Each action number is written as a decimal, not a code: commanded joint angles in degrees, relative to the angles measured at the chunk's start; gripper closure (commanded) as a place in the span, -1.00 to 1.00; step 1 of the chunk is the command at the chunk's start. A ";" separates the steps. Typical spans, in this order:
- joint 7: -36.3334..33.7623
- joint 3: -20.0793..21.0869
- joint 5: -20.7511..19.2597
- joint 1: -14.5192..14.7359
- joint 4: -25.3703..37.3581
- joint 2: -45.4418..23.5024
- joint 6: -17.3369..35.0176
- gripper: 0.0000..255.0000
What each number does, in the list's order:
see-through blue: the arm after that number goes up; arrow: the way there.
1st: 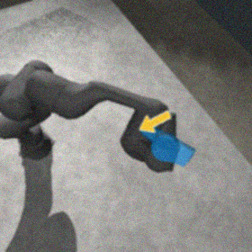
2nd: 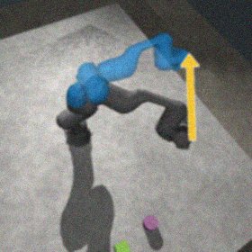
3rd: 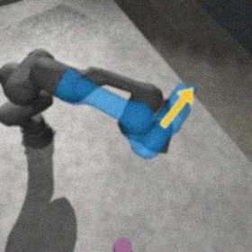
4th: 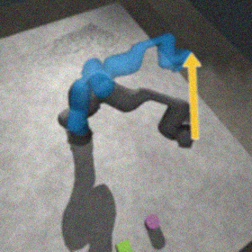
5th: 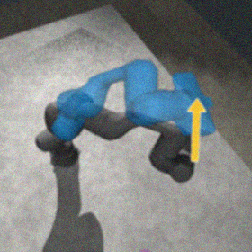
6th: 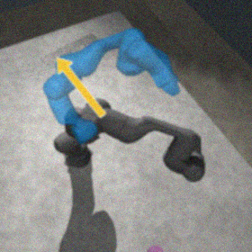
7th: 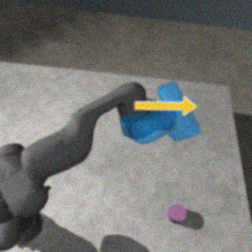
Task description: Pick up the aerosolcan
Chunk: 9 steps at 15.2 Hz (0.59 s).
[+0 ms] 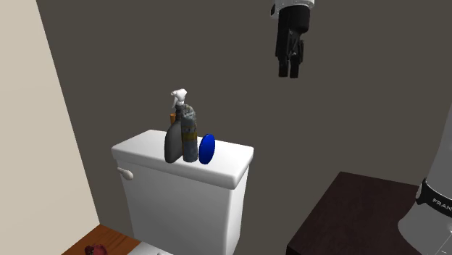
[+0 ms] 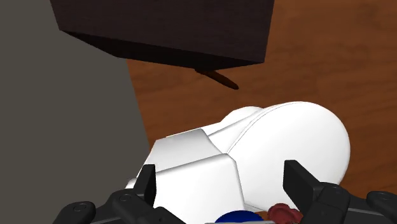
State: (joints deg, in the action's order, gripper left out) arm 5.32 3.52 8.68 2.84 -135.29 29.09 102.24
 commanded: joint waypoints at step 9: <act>-3.22 5.68 -2.56 2.43 12.83 -20.30 11.13 -1.00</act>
State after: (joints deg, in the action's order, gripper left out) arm 2.60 8.60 6.61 4.99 -123.83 10.98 112.15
